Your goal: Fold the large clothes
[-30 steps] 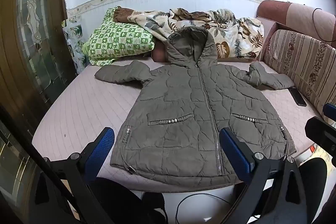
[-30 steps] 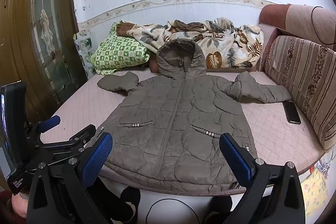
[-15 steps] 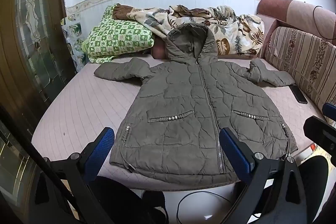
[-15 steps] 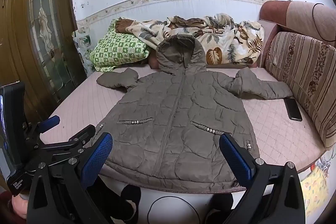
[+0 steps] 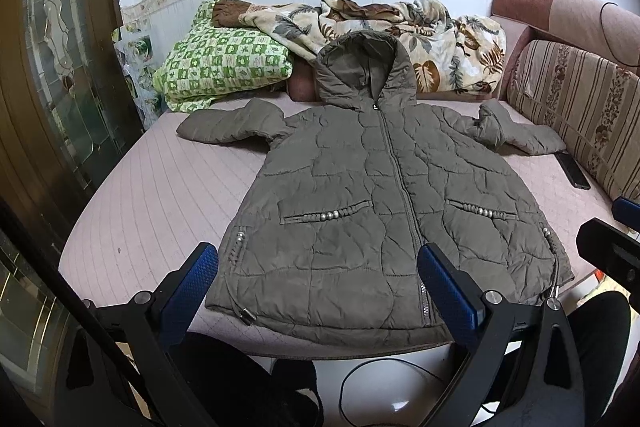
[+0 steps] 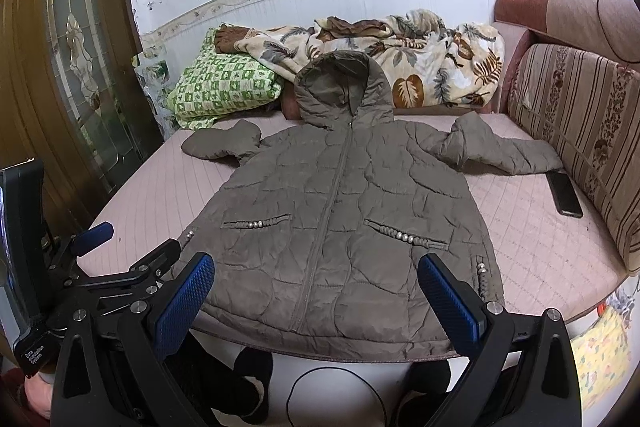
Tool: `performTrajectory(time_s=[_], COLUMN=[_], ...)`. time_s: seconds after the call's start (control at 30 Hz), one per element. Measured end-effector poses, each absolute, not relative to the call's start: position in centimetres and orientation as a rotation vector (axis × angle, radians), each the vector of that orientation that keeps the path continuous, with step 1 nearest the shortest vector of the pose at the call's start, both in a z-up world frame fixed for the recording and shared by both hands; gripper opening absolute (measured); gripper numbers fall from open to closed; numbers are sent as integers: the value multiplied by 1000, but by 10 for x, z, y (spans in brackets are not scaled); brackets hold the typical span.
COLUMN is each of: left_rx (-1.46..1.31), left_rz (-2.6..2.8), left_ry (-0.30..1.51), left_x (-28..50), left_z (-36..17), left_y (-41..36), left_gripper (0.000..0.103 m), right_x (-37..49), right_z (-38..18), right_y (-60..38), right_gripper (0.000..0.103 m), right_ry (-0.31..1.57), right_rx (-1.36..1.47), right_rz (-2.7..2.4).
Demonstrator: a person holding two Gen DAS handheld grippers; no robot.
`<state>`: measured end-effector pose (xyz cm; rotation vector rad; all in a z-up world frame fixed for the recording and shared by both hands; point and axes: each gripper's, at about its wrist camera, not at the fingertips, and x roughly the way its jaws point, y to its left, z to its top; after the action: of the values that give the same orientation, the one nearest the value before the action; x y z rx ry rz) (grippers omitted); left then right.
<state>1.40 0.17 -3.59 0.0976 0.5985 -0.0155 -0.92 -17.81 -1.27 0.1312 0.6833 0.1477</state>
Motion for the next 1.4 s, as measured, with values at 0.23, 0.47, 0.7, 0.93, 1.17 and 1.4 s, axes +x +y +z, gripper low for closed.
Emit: performTrajectory(time_s=[0.23,0.47,0.7,0.93,1.17,1.4], left_rx=[76,60,44,67,85,52], left_rz=[-28,35,13,-40,-37,-54], left_ry=[622,616,633,659,711,715], left_x=[37,97,187,240,265,278], left_z=[-41,-37,-49,-98,-116,-119], left_y=[5,20,-1,-46,-40,-40], left_gripper=[100,100,100,100,100,100], right_x=[12,49,95,144,194,253], right_z=[-27,-45,-58,-75,-107,-154], right_y=[-193,-254,-351,-456,-572,-644], right_gripper=[103,103,103,103,85,65], right_ry=[729,757,754,745,674,667], right_rx=[179,296,483,663,784,852], right_rz=[133,39,-45,-199,-311,-390])
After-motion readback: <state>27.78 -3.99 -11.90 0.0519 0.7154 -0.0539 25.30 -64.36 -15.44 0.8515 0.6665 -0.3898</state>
